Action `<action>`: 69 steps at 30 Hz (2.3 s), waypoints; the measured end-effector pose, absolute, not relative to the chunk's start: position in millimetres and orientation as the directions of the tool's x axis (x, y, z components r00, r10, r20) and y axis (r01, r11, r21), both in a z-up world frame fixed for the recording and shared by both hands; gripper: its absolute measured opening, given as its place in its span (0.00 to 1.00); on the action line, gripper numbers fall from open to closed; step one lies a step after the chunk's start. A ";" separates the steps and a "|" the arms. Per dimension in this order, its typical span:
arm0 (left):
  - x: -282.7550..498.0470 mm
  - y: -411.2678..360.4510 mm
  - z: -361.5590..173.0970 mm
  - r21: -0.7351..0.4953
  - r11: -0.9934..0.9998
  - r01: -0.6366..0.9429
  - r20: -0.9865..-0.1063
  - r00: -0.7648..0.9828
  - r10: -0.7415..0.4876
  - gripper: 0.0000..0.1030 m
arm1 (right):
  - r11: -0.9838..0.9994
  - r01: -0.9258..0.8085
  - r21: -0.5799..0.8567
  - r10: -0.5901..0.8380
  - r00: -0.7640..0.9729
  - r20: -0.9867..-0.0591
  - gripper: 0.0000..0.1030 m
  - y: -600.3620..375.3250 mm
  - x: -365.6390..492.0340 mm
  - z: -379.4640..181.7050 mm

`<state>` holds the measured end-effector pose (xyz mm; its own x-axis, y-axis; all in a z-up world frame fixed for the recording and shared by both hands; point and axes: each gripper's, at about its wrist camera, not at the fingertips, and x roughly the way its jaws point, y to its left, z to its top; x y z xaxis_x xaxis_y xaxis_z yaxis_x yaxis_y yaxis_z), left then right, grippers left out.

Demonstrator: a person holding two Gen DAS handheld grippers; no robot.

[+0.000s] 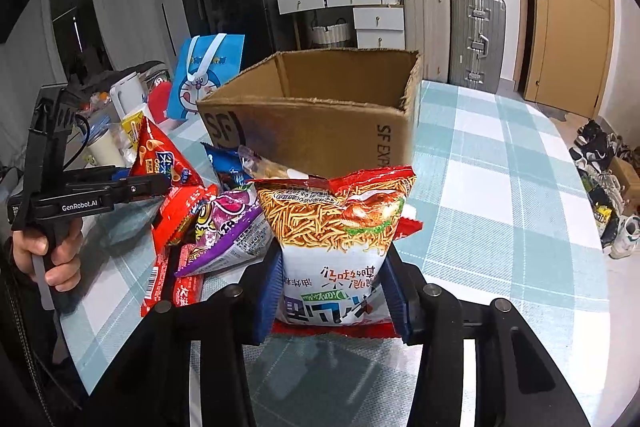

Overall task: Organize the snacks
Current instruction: 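Grasp the white noodle bag with the right tool while the left tool grasps a red chip bag, then carry both bags into the cardboard box and open both tools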

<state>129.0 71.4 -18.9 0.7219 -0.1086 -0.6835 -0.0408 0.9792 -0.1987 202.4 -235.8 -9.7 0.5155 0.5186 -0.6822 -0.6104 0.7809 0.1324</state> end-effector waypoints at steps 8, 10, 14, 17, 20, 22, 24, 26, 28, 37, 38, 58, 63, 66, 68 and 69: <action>120.5 71.0 -4.4 -0.199 0.979 -0.037 -0.656 0.747 -0.105 0.32 | 0.782 -0.610 0.131 0.527 0.533 -0.662 0.45 -239.7 200.5 -0.7; 117.3 70.6 -0.4 -0.199 0.979 -0.036 -0.647 0.755 -0.104 0.32 | 0.782 -0.609 0.133 0.529 0.537 -0.657 0.45 -240.7 199.6 1.8; 112.1 69.6 7.7 -0.201 0.979 -0.032 -0.631 0.768 -0.105 0.32 | 0.785 -0.606 0.132 0.533 0.550 -0.643 0.45 -243.9 198.4 6.4; 108.4 68.5 13.2 -0.201 0.979 -0.029 -0.620 0.777 -0.104 0.32 | 0.787 -0.602 0.135 0.536 0.560 -0.632 0.45 -246.0 197.6 9.8; 104.3 66.2 18.9 -0.202 0.979 -0.026 -0.608 0.787 -0.104 0.32 | 0.789 -0.599 0.139 0.541 0.569 -0.620 0.45 -247.6 196.5 13.2; 102.5 64.0 22.6 -0.201 0.979 -0.023 -0.602 0.792 -0.105 0.32 | 0.788 -0.599 0.143 0.546 0.571 -0.613 0.45 -248.4 196.4 15.0; 100.5 62.4 26.3 -0.199 0.980 -0.021 -0.594 0.798 -0.103 0.32 | 0.789 -0.598 0.144 0.548 0.576 -0.606 0.45 -249.2 195.5 16.7; 99.7 60.7 29.5 -0.199 0.980 -0.019 -0.589 0.801 -0.104 0.32 | 0.789 -0.596 0.150 0.552 0.580 -0.599 0.45 -250.1 194.5 18.3; 99.0 60.7 33.1 -0.199 0.980 -0.018 -0.580 0.808 -0.103 0.32 | 0.790 -0.594 0.151 0.553 0.584 -0.594 0.45 -250.0 194.5 19.6; 103.0 57.5 47.0 -0.194 0.981 -0.018 -0.555 0.827 -0.094 0.32 | 0.801 -0.575 0.170 0.562 0.620 -0.548 0.45 -250.1 193.8 33.9; 104.5 56.8 48.9 -0.194 0.981 -0.017 -0.551 0.829 -0.094 0.32 | 0.802 -0.571 0.175 0.563 0.624 -0.542 0.45 -250.2 194.1 36.0; 156.3 27.5 96.6 -0.157 0.988 0.016 -0.483 0.871 -0.091 0.32 | 0.793 -0.570 0.216 0.595 0.648 -0.476 0.45 -229.3 227.7 81.8; 176.3 23.4 96.2 -0.134 0.991 0.000 -0.488 0.871 -0.066 0.32 | 0.789 -0.571 0.228 0.603 0.645 -0.470 0.45 -222.8 242.9 85.0; 188.5 21.6 92.8 -0.136 0.991 -0.005 -0.495 0.866 -0.063 0.32 | 0.785 -0.570 0.243 0.610 0.642 -0.464 0.45 -219.3 251.0 84.9; 198.6 21.7 89.9 -0.134 0.991 -0.011 -0.501 0.863 -0.058 0.32 | 0.785 -0.567 0.250 0.611 0.644 -0.460 0.45 -216.4 258.2 84.4; 203.6 21.1 88.3 -0.135 0.991 -0.015 -0.503 0.862 -0.055 0.32 | 0.784 -0.567 0.254 0.614 0.644 -0.456 0.45 -214.4 261.5 84.8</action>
<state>203.6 21.1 88.3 0.8623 -0.0553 -0.5033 -0.0151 0.9908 -0.1349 261.5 -214.4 84.8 0.6441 0.6140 -0.4562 -0.5669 0.7836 0.2542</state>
